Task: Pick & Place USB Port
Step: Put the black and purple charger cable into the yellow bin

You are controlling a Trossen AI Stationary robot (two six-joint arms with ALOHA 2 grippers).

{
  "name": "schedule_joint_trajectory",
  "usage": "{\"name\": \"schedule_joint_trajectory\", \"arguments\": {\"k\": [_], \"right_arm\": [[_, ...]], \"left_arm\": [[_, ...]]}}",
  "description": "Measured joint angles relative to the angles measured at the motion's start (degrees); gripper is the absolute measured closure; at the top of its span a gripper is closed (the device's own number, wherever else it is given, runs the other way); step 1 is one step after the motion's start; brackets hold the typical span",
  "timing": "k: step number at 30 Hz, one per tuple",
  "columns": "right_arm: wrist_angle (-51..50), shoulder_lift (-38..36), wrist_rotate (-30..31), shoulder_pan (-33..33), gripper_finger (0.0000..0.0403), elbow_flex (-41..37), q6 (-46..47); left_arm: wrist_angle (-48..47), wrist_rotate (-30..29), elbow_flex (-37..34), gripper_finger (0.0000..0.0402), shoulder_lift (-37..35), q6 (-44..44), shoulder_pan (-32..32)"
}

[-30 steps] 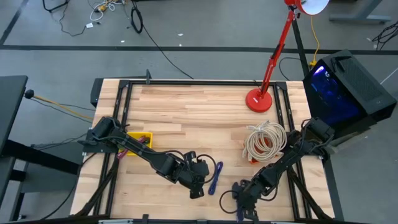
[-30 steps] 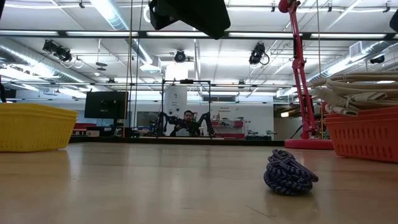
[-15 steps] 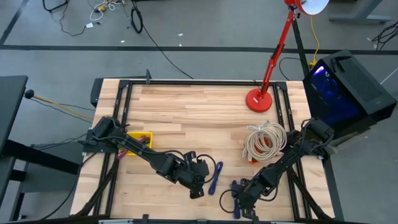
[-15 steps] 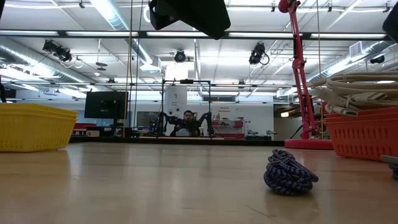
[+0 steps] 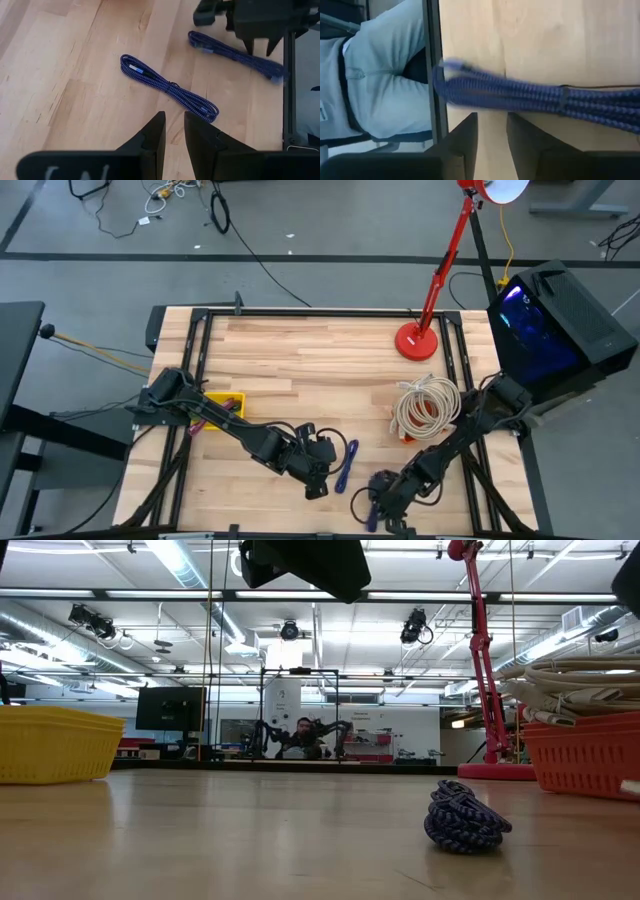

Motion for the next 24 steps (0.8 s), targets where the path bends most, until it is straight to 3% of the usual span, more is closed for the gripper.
{"name": "schedule_joint_trajectory", "arguments": {"k": [5, 11, 16, 24], "right_arm": [[5.2, 3.6, -4.7, -2.4, 0.0273, 0.2, -1.8], [4.1, 1.7, -9.6, -4.8, 0.0265, 0.0, -2.1], [-1.5, -2.8, -7.6, -5.3, 0.0276, -0.1, -3.1], [3.1, -9.7, 0.9, -5.1, 0.0293, 0.0, -12.1]], "left_arm": [[-0.1, 0.2, 0.0, 0.0326, 0.0, 0.0, 0.0], [-0.4, 0.5, 0.0, 0.0326, 0.0, 0.0, -0.2], [-0.5, 0.5, 0.0, 0.0326, 0.0, 0.0, -0.3], [-0.9, -0.3, 0.0, 0.0326, 0.0, 0.0, -0.2]]}}
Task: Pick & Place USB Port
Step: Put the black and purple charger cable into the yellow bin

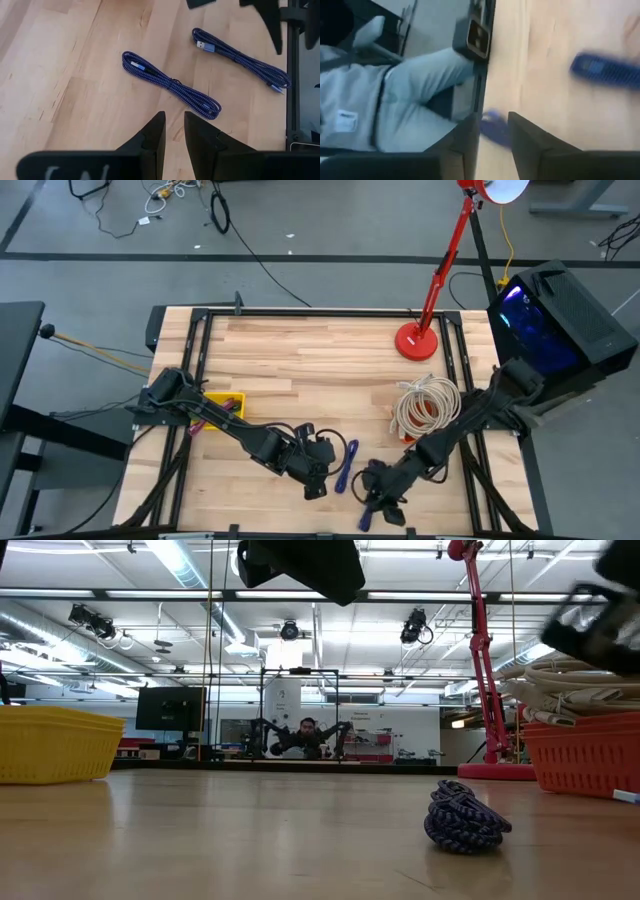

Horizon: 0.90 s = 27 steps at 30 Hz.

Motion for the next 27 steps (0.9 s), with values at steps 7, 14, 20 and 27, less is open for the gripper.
{"name": "schedule_joint_trajectory", "arguments": {"k": [7, 14, 20, 27], "right_arm": [[-19.3, 1.1, 10.6, 2.3, 0.0320, 10.1, -19.0], [-27.3, 2.7, 13.9, 5.2, 0.0348, 15.0, -22.4], [-22.0, 9.9, 4.7, 6.3, 0.0369, 14.8, -22.9], [-19.9, 11.8, -2.6, 4.9, 0.0382, 14.8, -26.8]], "left_arm": [[-0.5, -0.6, 0.0, 0.0326, 0.0, 0.5, 0.0], [-1.7, -0.6, 0.0, 0.0326, 0.0, 0.4, 0.0], [-1.7, -0.6, 0.0, 0.0326, 0.0, 0.4, 0.0], [-1.7, -0.6, 0.0, 0.0326, 0.0, 0.1, 0.0]]}}
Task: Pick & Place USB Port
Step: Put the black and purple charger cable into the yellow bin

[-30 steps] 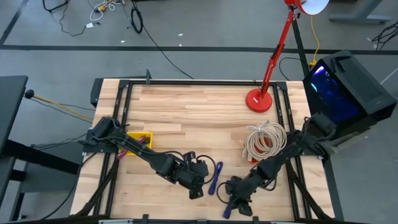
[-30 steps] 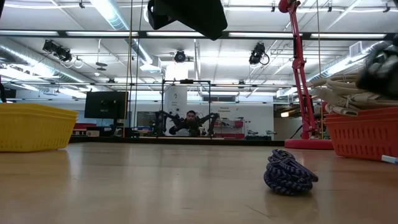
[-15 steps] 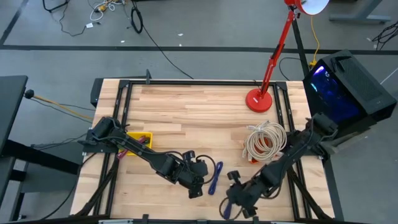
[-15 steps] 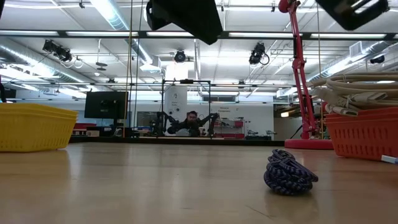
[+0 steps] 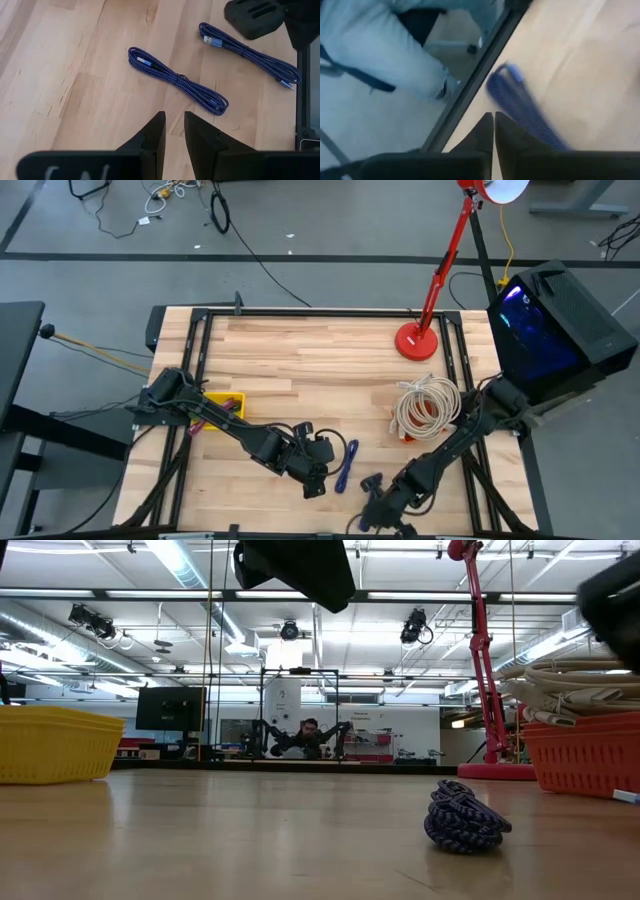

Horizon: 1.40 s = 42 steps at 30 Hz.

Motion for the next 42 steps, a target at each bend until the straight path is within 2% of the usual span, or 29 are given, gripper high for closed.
{"name": "schedule_joint_trajectory", "arguments": {"k": [4, 9, 22, 25, 32, 37, 42], "right_arm": [[0.7, -0.1, 1.0, -1.5, 0.0393, 0.9, 0.9], [-4.4, -0.2, -2.0, -4.6, 0.0395, 2.0, 4.1], [-5.3, -0.2, -3.3, -5.3, 0.0277, 2.1, -0.6], [-8.3, -0.2, -1.1, -5.2, 0.0262, 2.1, -4.7], [-15.9, -0.2, 5.6, -5.3, 0.0263, 2.1, -13.6], [-17.0, -0.2, 6.7, -5.2, 0.0268, 2.1, -18.2], [-16.9, -0.2, 6.6, -5.2, 0.0268, 1.1, -18.8]], "left_arm": [[0.0, 0.0, 0.0, 0.0326, 0.0, 0.2, 0.0], [0.0, 0.0, 0.0, 0.0326, 0.0, 0.4, 0.0], [-1.7, 0.0, 0.0, 0.0326, 0.0, 3.0, 0.0], [-1.7, 0.0, 0.0, 0.0326, 0.0, 5.0, 0.2], [-2.0, -2.2, 0.0, 0.0326, 0.0, 6.0, 1.7], [-3.0, -2.6, 0.0, 0.0326, 0.0, 6.0, 2.8], [-3.7, -2.6, 0.0, 0.0326, 0.0, 5.9, 3.8]]}}
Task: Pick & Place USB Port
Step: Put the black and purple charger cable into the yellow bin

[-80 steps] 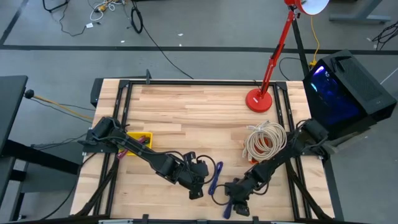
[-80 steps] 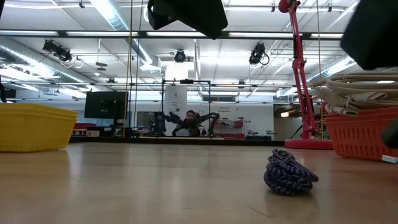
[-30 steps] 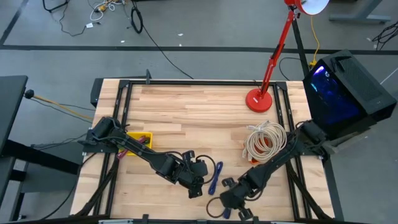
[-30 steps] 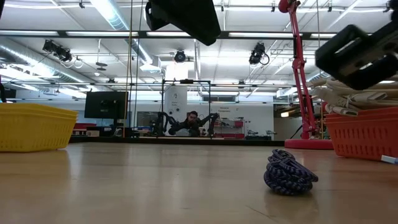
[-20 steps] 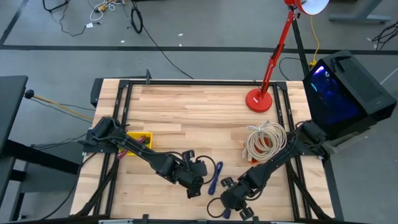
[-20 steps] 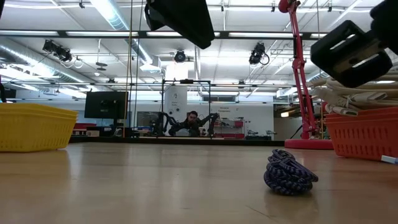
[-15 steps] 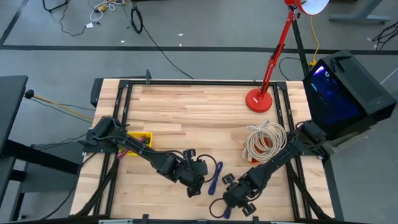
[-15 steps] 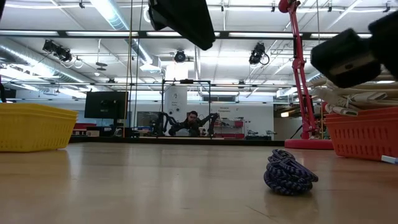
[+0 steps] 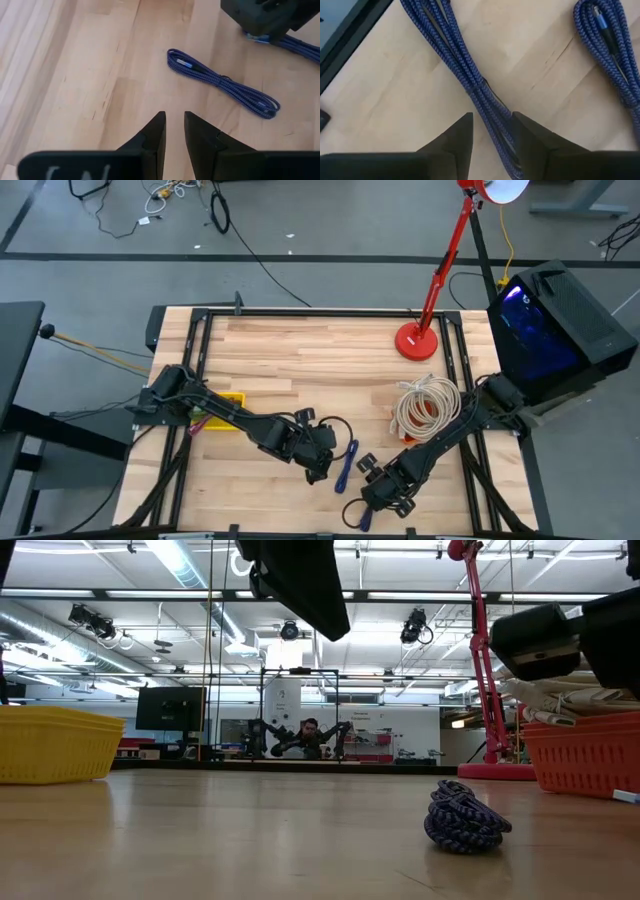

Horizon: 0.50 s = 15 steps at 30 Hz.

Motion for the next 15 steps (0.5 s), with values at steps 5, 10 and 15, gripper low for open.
{"name": "schedule_joint_trajectory", "arguments": {"k": [5, 10, 15], "right_arm": [[3.7, 0.0, -1.0, 0.4, 0.0268, -1.3, 0.5], [6.9, 0.5, -1.4, 0.7, 0.0268, -4.2, 0.7], [7.4, 2.0, -0.5, 0.9, 0.0268, -4.5, 2.0]], "left_arm": [[-0.2, 0.2, 0.0, 0.0326, 0.0, 0.0, 0.4], [-0.2, 0.2, 0.0, 0.0326, 0.0, 0.0, 0.5], [-0.3, 0.2, 0.0, 0.0326, 0.0, 0.0, 0.4]]}}
